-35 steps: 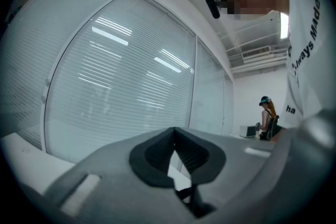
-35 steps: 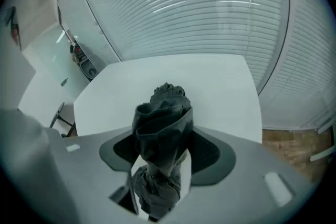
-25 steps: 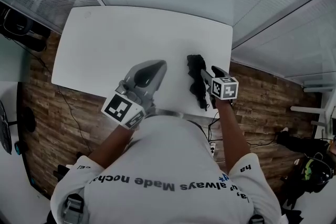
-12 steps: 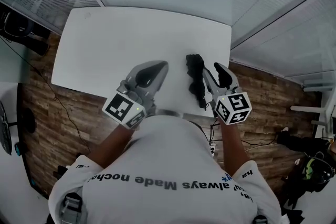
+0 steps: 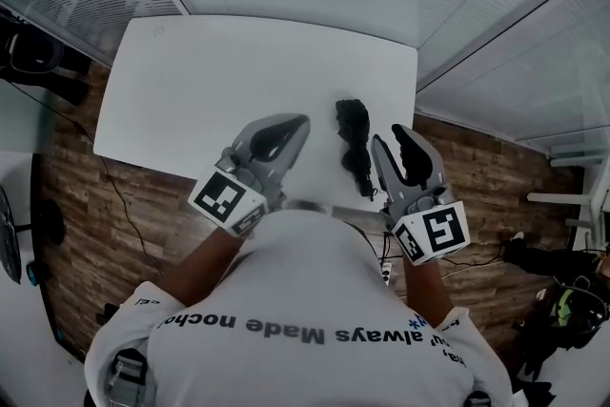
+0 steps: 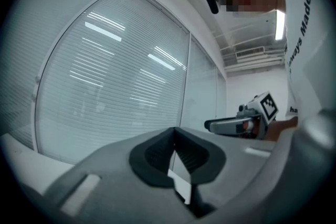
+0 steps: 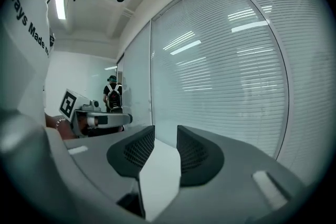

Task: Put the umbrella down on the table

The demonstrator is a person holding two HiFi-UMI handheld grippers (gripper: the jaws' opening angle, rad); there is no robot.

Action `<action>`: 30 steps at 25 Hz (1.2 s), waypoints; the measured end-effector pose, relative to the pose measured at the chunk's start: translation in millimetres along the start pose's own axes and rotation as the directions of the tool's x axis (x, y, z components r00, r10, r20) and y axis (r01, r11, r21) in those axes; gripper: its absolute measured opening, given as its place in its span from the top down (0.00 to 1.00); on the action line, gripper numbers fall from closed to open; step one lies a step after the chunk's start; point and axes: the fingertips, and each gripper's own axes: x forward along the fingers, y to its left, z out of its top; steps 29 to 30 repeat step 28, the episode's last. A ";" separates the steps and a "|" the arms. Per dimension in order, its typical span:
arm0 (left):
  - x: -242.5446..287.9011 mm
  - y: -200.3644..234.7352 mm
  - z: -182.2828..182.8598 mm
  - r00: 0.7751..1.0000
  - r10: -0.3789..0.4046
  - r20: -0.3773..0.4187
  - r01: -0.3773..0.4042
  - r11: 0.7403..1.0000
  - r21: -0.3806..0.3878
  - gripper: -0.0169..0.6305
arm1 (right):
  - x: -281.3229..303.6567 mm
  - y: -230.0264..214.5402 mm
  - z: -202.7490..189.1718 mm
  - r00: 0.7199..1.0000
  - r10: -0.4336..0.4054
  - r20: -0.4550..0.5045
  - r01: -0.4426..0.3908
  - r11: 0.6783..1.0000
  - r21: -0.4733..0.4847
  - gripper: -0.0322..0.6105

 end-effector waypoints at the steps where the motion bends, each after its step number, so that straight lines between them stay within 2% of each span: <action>1: 0.0 -1.3 0.7 1.000 -0.001 -0.001 0.001 1.000 0.001 0.97 | -3.2 1.7 2.5 1.000 0.001 0.005 -0.001 1.000 -0.002 0.74; 30: -1.4 -3.9 -3.0 0.999 0.034 0.015 -0.034 0.999 0.008 0.97 | -18.2 11.1 7.7 0.999 0.033 0.021 -0.032 0.999 -0.026 0.77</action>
